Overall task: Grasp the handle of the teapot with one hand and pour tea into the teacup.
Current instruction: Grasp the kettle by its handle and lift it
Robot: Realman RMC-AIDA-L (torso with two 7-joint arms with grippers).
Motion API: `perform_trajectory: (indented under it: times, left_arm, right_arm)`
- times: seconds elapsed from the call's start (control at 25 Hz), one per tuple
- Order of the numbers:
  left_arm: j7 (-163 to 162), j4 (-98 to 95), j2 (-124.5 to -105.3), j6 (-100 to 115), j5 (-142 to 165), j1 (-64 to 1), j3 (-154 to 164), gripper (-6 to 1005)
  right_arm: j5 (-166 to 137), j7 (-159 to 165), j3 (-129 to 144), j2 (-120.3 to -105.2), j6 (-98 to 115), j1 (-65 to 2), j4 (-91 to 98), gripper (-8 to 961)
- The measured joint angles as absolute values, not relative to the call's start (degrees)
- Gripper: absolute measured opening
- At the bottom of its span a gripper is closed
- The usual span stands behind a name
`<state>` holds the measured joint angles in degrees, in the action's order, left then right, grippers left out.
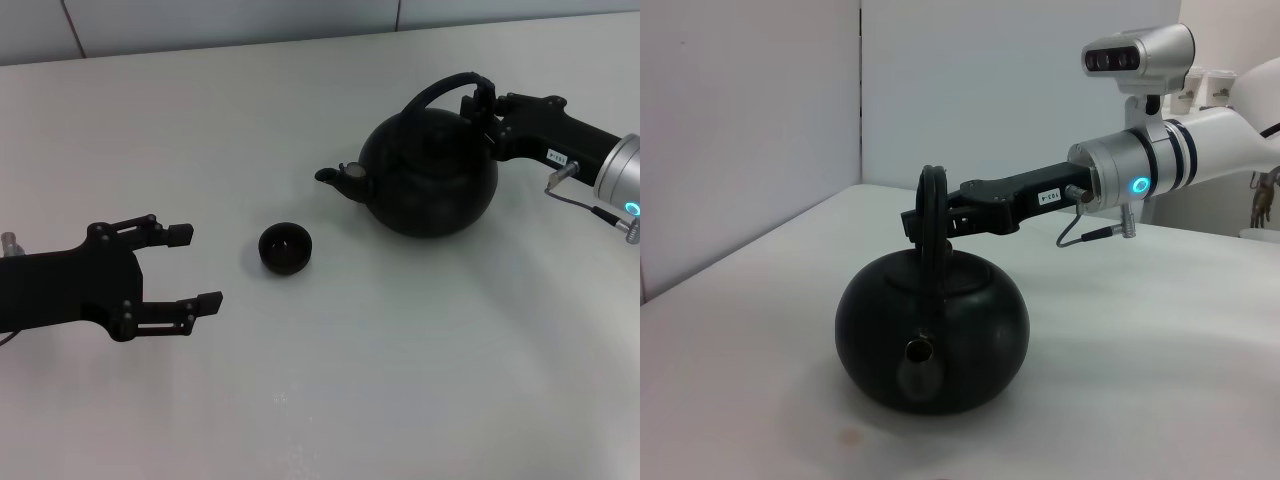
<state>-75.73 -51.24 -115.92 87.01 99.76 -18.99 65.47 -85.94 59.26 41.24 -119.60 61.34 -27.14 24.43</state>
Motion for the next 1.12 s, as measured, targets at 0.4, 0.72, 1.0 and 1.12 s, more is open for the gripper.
perform_trajectory:
  times: [0.4,0.72,1.0,1.12]
  left_arm:
    - [-75.72,-51.24,-116.13,87.01,99.75,-18.99,65.47,866]
    - [-75.55,-51.24,-116.27,87.01,99.76,-18.92,65.48,866]
    - [-75.49,-51.24,-116.28,87.01,99.75,-18.81,65.47,866]
    - [-75.34,-51.21,-116.35,86.94,99.75,-18.74,65.47,866]
  right_arm:
    - [-85.96,59.23,41.21,-119.53,61.60,-27.15,24.82,137]
    - [-85.96,59.12,41.22,-119.34,62.94,-27.20,25.58,136]
    - [-85.95,59.29,41.22,-119.35,64.59,-26.90,27.08,136]
    - [-85.93,59.47,41.23,-119.35,65.35,-26.85,27.69,136]
